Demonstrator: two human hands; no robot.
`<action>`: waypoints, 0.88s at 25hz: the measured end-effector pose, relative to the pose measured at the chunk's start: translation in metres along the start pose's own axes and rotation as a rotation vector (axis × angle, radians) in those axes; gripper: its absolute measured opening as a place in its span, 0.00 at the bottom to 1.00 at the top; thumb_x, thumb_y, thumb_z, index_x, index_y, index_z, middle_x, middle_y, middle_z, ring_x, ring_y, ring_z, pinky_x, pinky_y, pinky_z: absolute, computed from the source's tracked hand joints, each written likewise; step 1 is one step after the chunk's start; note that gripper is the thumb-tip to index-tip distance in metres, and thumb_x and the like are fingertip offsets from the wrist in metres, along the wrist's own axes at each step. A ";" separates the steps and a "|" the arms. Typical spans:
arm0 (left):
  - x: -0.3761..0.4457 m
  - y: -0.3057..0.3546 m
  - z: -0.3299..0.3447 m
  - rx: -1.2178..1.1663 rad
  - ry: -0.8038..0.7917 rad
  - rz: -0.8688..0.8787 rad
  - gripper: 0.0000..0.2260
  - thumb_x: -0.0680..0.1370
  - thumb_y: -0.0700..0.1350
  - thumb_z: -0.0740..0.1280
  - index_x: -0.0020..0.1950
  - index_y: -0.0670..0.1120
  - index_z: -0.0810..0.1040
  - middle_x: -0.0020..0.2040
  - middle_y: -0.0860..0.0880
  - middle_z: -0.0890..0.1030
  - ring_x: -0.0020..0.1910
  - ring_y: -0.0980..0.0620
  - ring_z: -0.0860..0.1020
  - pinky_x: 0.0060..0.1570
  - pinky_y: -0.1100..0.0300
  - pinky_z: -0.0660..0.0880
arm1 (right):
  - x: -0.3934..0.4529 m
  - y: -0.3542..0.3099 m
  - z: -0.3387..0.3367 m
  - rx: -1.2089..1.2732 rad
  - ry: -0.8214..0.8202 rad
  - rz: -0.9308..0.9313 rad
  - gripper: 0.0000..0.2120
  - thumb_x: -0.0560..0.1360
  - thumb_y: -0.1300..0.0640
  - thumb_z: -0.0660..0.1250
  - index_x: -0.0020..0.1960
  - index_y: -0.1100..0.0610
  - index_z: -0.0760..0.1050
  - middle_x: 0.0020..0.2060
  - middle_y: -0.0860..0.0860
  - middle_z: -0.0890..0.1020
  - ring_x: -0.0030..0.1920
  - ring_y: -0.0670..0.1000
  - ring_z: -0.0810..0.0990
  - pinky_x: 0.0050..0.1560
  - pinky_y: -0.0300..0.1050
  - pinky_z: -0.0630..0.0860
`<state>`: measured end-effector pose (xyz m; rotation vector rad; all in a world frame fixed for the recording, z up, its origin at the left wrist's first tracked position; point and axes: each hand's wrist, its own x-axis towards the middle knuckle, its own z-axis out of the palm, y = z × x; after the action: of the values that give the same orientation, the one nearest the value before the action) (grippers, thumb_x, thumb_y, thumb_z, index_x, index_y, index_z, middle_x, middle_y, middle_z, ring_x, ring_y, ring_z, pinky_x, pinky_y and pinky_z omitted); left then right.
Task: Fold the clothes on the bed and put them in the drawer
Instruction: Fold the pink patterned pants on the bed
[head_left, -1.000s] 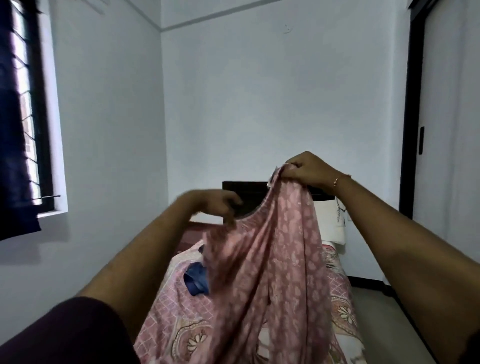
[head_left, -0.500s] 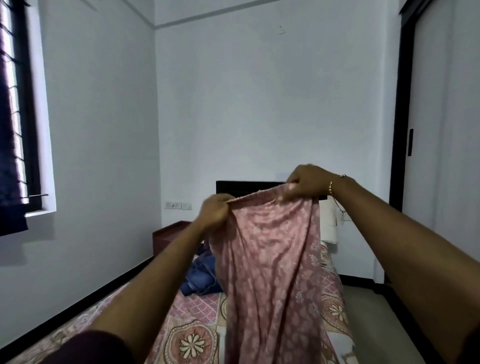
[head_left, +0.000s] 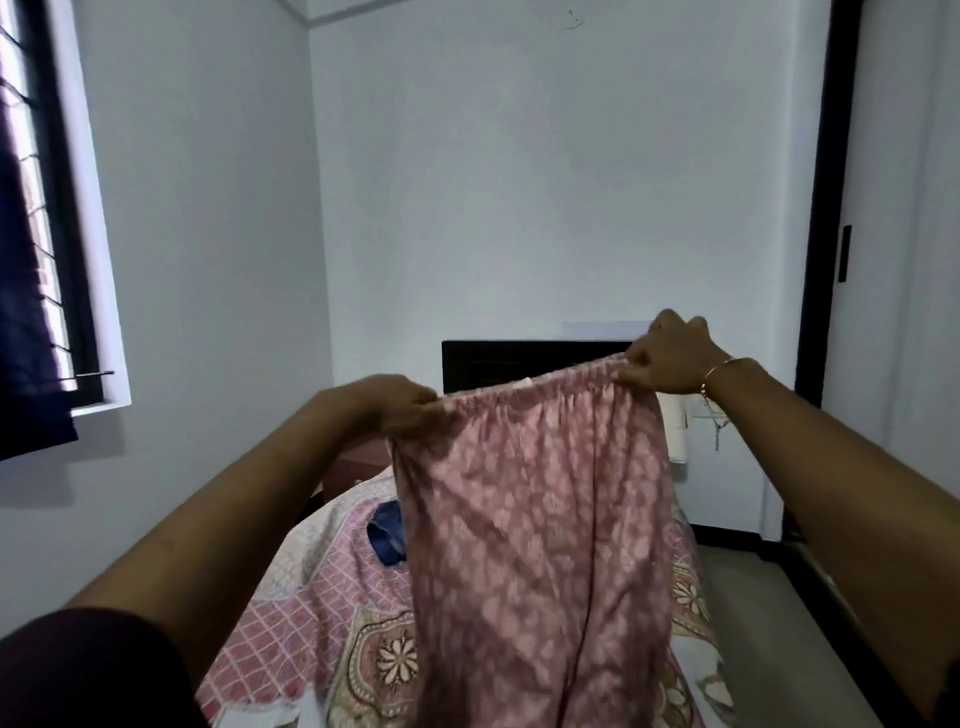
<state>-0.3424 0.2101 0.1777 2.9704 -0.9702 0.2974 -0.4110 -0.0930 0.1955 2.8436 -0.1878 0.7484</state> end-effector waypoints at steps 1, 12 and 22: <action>0.003 -0.007 -0.003 0.061 0.089 -0.007 0.18 0.82 0.55 0.53 0.65 0.45 0.69 0.58 0.44 0.75 0.55 0.44 0.76 0.52 0.58 0.69 | -0.001 0.002 -0.002 0.208 0.101 0.003 0.11 0.73 0.43 0.67 0.41 0.51 0.78 0.49 0.53 0.78 0.62 0.55 0.66 0.56 0.50 0.61; 0.014 -0.005 -0.003 -0.141 0.628 -0.357 0.12 0.73 0.37 0.61 0.52 0.46 0.80 0.51 0.44 0.81 0.53 0.43 0.76 0.42 0.59 0.67 | -0.006 -0.013 0.008 0.412 0.222 0.204 0.13 0.73 0.52 0.70 0.32 0.58 0.76 0.34 0.58 0.80 0.44 0.59 0.77 0.39 0.41 0.63; 0.001 0.030 0.006 -1.260 1.383 -0.702 0.21 0.70 0.29 0.52 0.53 0.44 0.78 0.55 0.42 0.76 0.56 0.43 0.72 0.51 0.61 0.67 | -0.014 -0.081 0.012 0.961 0.955 0.313 0.06 0.71 0.65 0.61 0.42 0.67 0.75 0.40 0.60 0.76 0.41 0.55 0.73 0.38 0.37 0.63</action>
<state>-0.3581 0.1844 0.1707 1.2142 0.1396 0.9713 -0.4033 -0.0154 0.1659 2.7425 -0.1355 2.7358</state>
